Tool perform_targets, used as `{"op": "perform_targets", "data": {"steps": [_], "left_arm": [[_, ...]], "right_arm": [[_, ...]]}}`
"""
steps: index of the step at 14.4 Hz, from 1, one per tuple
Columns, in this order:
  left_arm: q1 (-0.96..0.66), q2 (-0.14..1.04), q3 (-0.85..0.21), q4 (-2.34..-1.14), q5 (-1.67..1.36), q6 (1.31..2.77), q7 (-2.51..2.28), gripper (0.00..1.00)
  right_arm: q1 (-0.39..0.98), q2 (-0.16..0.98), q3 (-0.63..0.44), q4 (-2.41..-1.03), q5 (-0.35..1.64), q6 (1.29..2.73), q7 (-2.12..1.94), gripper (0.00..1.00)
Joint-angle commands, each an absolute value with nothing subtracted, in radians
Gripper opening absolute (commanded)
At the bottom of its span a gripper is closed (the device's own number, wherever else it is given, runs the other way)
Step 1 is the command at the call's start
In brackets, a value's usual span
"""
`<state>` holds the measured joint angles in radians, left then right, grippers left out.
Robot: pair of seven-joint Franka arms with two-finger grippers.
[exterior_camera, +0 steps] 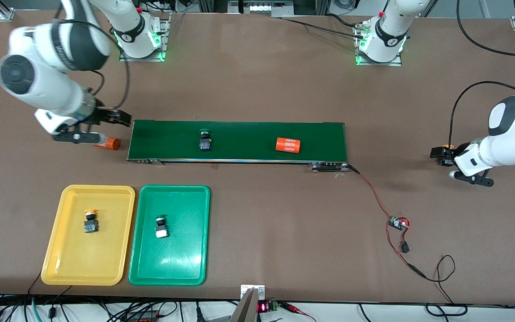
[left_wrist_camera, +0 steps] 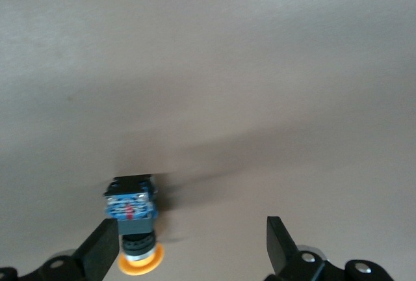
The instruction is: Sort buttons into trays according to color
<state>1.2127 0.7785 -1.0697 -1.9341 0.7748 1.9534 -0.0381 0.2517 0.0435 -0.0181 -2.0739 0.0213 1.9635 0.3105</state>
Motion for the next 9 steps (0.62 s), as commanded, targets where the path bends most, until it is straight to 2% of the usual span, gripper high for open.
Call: {"op": "perform_targets", "data": {"steps": [1, 6, 9], "left_arm": [[1.212, 0.761, -1.055, -1.945, 0.839, 1.985, -0.069, 1.00], [1.206, 0.765, -1.005, -1.945, 0.851, 2.033, -0.067, 1.00], [1.204, 0.767, -0.985, -1.954, 0.851, 2.031, -0.064, 1.00]], "right_arm": [[0.374, 0.089, -0.023, -2.082, 0.025, 2.063, 0.483, 1.00], [0.501, 0.176, -0.025, -2.088, 0.023, 2.232, 0.577, 1.00], [0.529, 0.210, -0.025, -2.088, 0.021, 2.298, 0.577, 1.00]]}}
